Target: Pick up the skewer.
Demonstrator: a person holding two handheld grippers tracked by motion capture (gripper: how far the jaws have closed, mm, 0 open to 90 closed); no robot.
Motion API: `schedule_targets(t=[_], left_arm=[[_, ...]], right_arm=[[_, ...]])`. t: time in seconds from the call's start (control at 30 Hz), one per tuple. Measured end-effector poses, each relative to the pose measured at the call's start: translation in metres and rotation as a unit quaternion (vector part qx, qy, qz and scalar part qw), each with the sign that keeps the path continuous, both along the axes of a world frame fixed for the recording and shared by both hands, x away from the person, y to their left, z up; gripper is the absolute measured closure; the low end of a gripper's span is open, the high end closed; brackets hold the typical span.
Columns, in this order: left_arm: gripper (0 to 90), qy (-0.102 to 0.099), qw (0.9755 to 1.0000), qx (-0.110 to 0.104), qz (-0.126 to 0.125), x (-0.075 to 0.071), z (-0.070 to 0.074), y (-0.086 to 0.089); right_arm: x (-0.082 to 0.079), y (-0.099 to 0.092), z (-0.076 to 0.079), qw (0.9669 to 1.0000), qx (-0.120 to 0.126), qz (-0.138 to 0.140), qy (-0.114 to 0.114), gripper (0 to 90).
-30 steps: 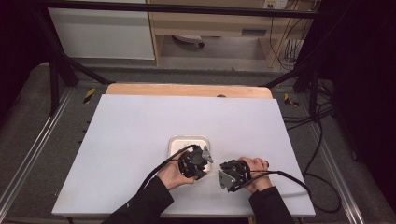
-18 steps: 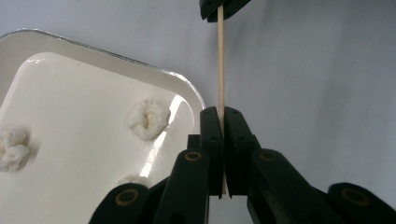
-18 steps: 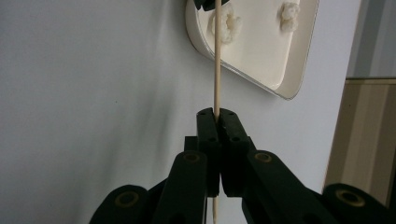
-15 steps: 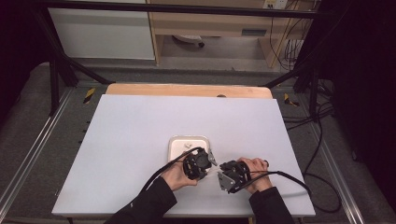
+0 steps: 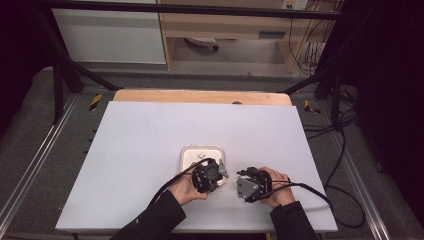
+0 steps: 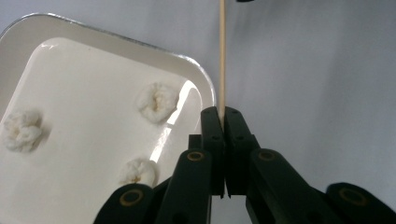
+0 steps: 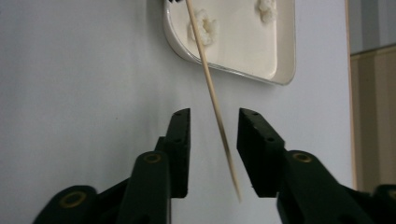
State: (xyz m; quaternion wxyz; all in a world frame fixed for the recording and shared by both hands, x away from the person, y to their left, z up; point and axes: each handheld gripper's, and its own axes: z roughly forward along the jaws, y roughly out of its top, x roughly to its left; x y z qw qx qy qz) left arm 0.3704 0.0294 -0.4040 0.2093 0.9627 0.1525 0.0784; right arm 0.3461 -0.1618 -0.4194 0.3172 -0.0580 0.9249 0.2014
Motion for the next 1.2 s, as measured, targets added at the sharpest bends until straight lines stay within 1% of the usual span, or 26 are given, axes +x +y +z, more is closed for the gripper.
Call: schedule_targets(t=[0.03, 0.07, 0.1, 0.13, 0.17, 0.23, 0.27, 0.3, 0.33, 0.37, 0.4, 0.43, 0.47, 0.53, 0.6, 0.63, 0.67, 0.77, 0.8, 0.87, 0.97, 1.0, 1.1, 1.13, 1.17, 1.2], left_arm=[[88.6, 0.0, 1.0, 0.0, 0.003, 0.0, 0.0, 0.003], [88.6, -0.002, 1.0, 0.001, 0.003, 0.001, 0.0, 0.006], [88.6, -0.002, 1.0, 0.0, 0.007, 0.001, 0.001, 0.009], [88.6, -0.002, 1.0, -0.001, 0.008, 0.001, 0.001, 0.013], [88.6, -0.002, 0.9999, -0.004, 0.011, 0.001, 0.001, 0.016], [88.6, -0.001, 0.9998, -0.01, 0.016, 0.001, 0.003, 0.023], [88.6, -0.001, 0.9997, -0.013, 0.018, 0.001, 0.003, 0.027], [88.5, -0.003, 0.9995, -0.018, 0.026, 0.001, 0.003, 0.034], [88.6, -0.003, 0.9995, -0.018, 0.026, 0.001, 0.003, 0.034], [88.6, -0.004, 0.9994, -0.02, 0.028, 0.0, 0.003, 0.037], [88.6, -0.005, 0.9992, -0.023, 0.031, 0.0, 0.002, 0.041], [88.5, -0.006, 0.999, -0.027, 0.035, 0.0, 0.002, 0.045], [88.5, -0.007, 0.9987, -0.032, 0.039, -0.001, 0.002, 0.049], [88.5, -0.008, 0.9977, -0.045, 0.05, -0.001, 0.001, 0.057], [88.5, -0.012, 0.9965, -0.057, 0.06, -0.002, 0.001, 0.065], [88.5, -0.015, 0.9958, -0.062, 0.065, -0.003, 0.001, 0.068], [88.5, -0.017, 0.9951, -0.068, 0.069, -0.004, 0.001, 0.072], [88.5, -0.022, 0.9922, -0.088, 0.086, -0.007, 0.001, 0.085], [88.5, -0.024, 0.9907, -0.097, 0.092, -0.008, 0.001, 0.089], [88.5, -0.03, 0.9883, -0.109, 0.103, -0.01, 0.0, 0.098], [88.5, -0.037, 0.984, -0.127, 0.119, -0.013, -0.001, 0.11], [88.5, -0.04, 0.9823, -0.134, 0.125, -0.014, -0.001, 0.114], [88.5, -0.046, 0.9778, -0.149, 0.14, -0.018, -0.003, 0.126], [88.5, -0.048, 0.9761, -0.155, 0.145, -0.019, -0.004, 0.13], [88.5, -0.048, 0.9743, -0.161, 0.15, -0.02, -0.004, 0.133], [88.5, -0.05, 0.9726, -0.166, 0.154, -0.021, -0.005, 0.136]], right_arm=[[0.001, -0.002, 0.0, 0.9998, 0.012, -0.012, 0.006, 57.1], [0.002, -0.007, 0.001, 0.9984, 0.041, -0.037, 0.017, 49.5], [0.002, -0.007, 0.001, 0.9984, 0.041, -0.037, 0.017, 49.5], [0.003, -0.01, 0.001, 0.9967, 0.057, -0.052, 0.024, 46.8], [0.004, -0.014, 0.002, 0.9933, 0.081, -0.072, 0.04, 41.7], [0.006, -0.018, 0.001, 0.9883, 0.101, -0.101, 0.054, 34.8], [0.006, -0.018, 0.001, 0.9883, 0.101, -0.101, 0.054, 34.8], [0.008, -0.023, 0.0, 0.9834, 0.114, -0.124, 0.068, 32.7], [0.008, -0.023, 0.0, 0.9834, 0.114, -0.124, 0.068, 32.7], [0.009, -0.025, -0.001, 0.9808, 0.123, -0.132, 0.074, 30.4], [0.009, -0.027, -0.002, 0.9766, 0.134, -0.147, 0.082, 27.6], [0.011, -0.032, -0.004, 0.9668, 0.152, -0.177, 0.104, 24.8], [0.011, -0.032, -0.004, 0.9668, 0.152, -0.177, 0.104, 24.8], [0.013, -0.036, -0.007, 0.9591, 0.162, -0.199, 0.119, 22.7], [0.013, -0.041, -0.008, 0.9517, 0.178, -0.213, 0.131, 20.4], [0.013, -0.043, -0.009, 0.9461, 0.189, -0.223, 0.139, 18.8], [0.013, -0.045, -0.01, 0.9418, 0.197, -0.23, 0.146, 17.4], [0.013, -0.05, -0.011, 0.9285, 0.216, -0.25, 0.17, 12.4], [0.013, -0.052, -0.011, 0.925, 0.22, -0.255, 0.176, 11.0], [0.013, -0.053, -0.012, 0.9184, 0.228, -0.263, 0.188, 7.7], [0.014, -0.051, -0.012, 0.9113, 0.238, -0.27, 0.2, 5.3], [0.014, -0.051, -0.011, 0.9083, 0.245, -0.27, 0.205, 4.4], [0.015, -0.049, -0.009, 0.897, 0.267, -0.277, 0.217, 2.5], [0.016, -0.049, -0.009, 0.8963, 0.269, -0.278, 0.217, 1.9], [0.016, -0.048, -0.008, 0.8944, 0.272, -0.279, 0.219, 1.9], [0.016, -0.047, -0.007, 0.8938, 0.275, -0.279, 0.218, 1.7]])
